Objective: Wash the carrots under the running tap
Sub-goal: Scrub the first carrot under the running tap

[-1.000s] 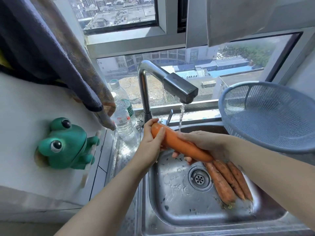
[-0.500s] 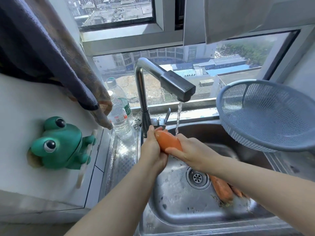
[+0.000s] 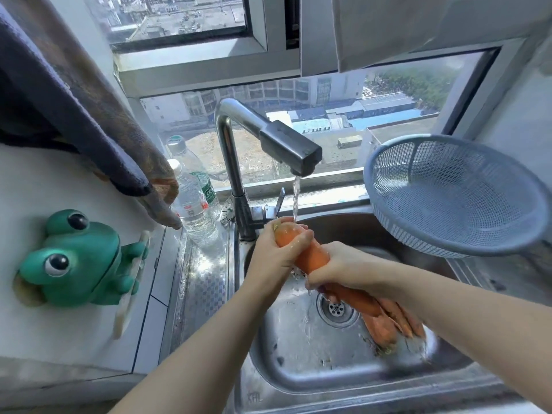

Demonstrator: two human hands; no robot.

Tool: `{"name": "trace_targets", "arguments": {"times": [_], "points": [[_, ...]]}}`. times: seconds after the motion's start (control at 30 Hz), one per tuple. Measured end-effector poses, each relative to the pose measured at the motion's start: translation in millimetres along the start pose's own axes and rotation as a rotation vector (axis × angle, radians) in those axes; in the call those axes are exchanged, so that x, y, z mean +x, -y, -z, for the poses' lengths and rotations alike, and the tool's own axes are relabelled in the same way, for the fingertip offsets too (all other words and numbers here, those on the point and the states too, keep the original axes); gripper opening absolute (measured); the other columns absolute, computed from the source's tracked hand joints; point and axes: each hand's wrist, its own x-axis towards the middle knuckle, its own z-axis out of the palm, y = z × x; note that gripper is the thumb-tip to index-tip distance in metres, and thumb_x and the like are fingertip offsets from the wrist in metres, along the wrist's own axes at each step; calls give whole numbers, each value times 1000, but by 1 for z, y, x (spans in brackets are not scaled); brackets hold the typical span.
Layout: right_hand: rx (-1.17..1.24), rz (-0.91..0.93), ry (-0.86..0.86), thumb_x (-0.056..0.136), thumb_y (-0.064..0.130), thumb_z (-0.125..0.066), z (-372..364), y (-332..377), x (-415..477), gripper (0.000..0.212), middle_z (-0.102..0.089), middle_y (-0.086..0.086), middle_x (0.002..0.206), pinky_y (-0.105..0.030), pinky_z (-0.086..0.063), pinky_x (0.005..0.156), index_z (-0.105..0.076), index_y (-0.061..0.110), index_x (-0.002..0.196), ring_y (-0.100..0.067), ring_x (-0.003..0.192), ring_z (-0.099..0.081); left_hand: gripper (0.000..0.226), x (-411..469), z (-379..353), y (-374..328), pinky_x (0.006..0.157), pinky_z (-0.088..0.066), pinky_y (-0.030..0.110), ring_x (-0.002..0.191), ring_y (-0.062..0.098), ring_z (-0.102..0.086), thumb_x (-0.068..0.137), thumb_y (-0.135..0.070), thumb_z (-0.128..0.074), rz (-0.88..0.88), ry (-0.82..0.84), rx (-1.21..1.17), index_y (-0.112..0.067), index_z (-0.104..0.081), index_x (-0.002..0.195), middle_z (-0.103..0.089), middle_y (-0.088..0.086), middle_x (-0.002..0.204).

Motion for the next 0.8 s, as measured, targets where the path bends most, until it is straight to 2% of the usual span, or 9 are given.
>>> {"name": "trace_targets", "arguments": {"times": [0.07,0.13,0.17,0.33,0.4,0.47,0.63,0.7,0.8], "points": [[201,-54,133,84,-7,-55,-1,4,-7,16,-49,-8,59,-20,-40,41,-49,7,77,-12,39,-46,43,3,1,-5,75,-57,41,87,25,-70,64,-32,-78,-8,19,-45,-15,-58,98,-72,3,87],[185,-33,150,84,-6,-55,-2,8,-8,14,-50,-7,60,-21,-41,43,-49,7,80,-12,40,-46,20,5,-2,-11,66,-56,35,77,21,-69,78,-19,-68,-15,-10,-107,-8,-58,91,-70,3,75],[92,-4,114,83,-5,-57,-1,9,-7,14,-51,-8,60,-23,-42,44,-49,6,80,-13,41,-48,8,5,-5,-13,63,-55,33,72,20,-66,85,-13,-61,-10,-44,-149,-5,-58,87,-69,5,71],[-335,139,-151,73,7,-67,-3,6,1,21,-53,-1,65,-23,-47,49,-47,13,75,-11,49,-53,22,10,-18,-15,58,-52,28,60,17,-61,93,-14,-47,89,-233,-301,-3,-59,78,-64,8,66],[-531,184,-288,72,16,-68,-5,1,2,22,-55,3,71,-21,-43,52,-48,17,82,-11,58,-55,25,13,-20,-15,58,-51,27,59,17,-60,93,-11,-45,139,-279,-370,-5,-57,73,-63,6,61],[-778,202,-400,75,21,-65,-4,-3,1,28,-56,1,77,-29,-43,58,-46,16,96,-19,66,-56,28,13,-20,-15,60,-50,27,59,16,-60,94,-8,-43,202,-321,-412,-8,-56,69,-64,3,55],[-1126,304,-524,86,20,-60,2,-10,-6,34,-63,1,100,-30,-39,61,-42,17,114,-25,83,-65,11,13,-17,-19,59,-51,31,65,18,-60,95,-11,-52,504,-325,-464,-10,-62,89,-66,5,71],[-1136,305,-522,85,18,-59,4,-13,-7,31,-62,1,96,-30,-38,61,-42,18,111,-25,81,-65,15,9,-18,-24,61,-50,36,69,22,-58,97,-18,-52,592,-269,-454,-12,-61,86,-62,8,77],[-886,210,-428,75,20,-66,8,-14,-3,28,-58,3,78,-32,-43,59,-49,16,96,-21,69,-58,29,7,-22,-19,64,-50,36,69,20,-59,100,-30,-47,427,-219,-321,-12,-60,83,-64,7,78]]}}
